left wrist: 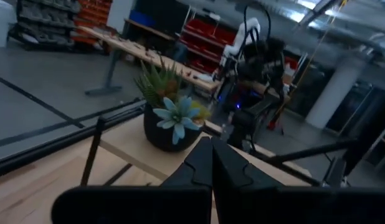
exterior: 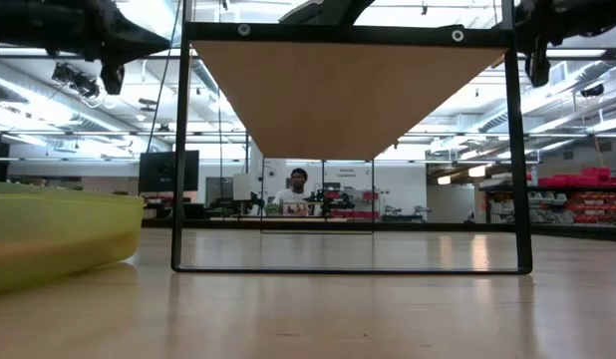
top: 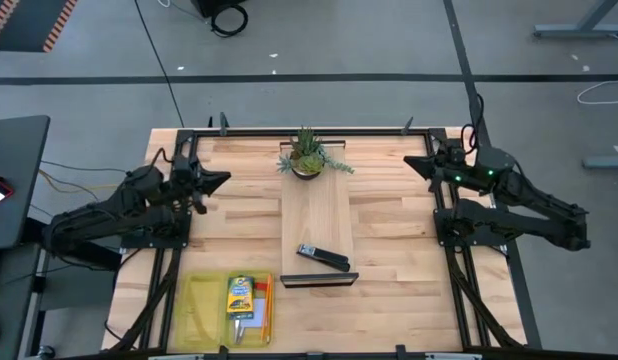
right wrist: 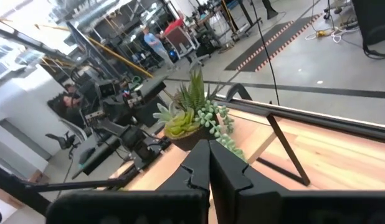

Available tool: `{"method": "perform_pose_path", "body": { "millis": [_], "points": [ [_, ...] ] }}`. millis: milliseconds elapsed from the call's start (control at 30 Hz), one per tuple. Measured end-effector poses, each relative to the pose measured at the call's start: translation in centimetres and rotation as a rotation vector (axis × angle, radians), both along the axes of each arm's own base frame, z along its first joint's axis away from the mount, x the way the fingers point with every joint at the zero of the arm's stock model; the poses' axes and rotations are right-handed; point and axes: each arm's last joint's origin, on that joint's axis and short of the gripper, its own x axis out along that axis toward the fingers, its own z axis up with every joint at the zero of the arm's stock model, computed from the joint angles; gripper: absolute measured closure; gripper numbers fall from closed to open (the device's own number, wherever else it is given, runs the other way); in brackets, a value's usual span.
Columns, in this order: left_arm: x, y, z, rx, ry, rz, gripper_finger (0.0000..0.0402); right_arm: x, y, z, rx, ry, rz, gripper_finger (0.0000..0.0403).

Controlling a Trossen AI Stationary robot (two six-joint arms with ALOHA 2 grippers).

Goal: Pack school essentials
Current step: Return to Home Position

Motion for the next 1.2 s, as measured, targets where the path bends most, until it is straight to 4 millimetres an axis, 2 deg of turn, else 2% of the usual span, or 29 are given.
{"method": "perform_pose_path", "body": {
  "millis": [233, 467, 700, 967, 1100, 1200],
  "points": [
    [-0.7, -0.2, -2.0, -0.049, -0.09, 0.016, 0.0401, 1.0, -0.4, -2.7, 0.019, -0.07, 0.0, 0.0393],
    [-1.1, -0.2, -3.5, -0.076, -0.158, 0.028, 0.0401, 1.7, -0.6, -5.1, 0.048, -0.062, 0.009, 0.0393],
    [-1.1, -0.2, -4.0, -0.111, -0.158, 0.035, 0.0401, 2.2, -0.8, -6.8, 0.041, -0.109, 0.018, 0.0393],
    [-1.1, -0.2, -4.0, -0.114, -0.174, 0.035, 0.0401, 2.7, -0.8, -10.9, 0.162, -0.259, 0.059, 0.0393],
    [-0.7, -0.4, -4.6, -0.129, -0.24, -0.003, 0.0401, 2.9, -0.3, -11.1, 0.168, -0.293, 0.057, 0.0393],
    [-0.2, -0.6, -6.1, -0.164, -0.256, -0.033, 0.0401, 3.0, 0.1, -11.0, 0.154, -0.295, 0.054, 0.0393]
  ]
}}
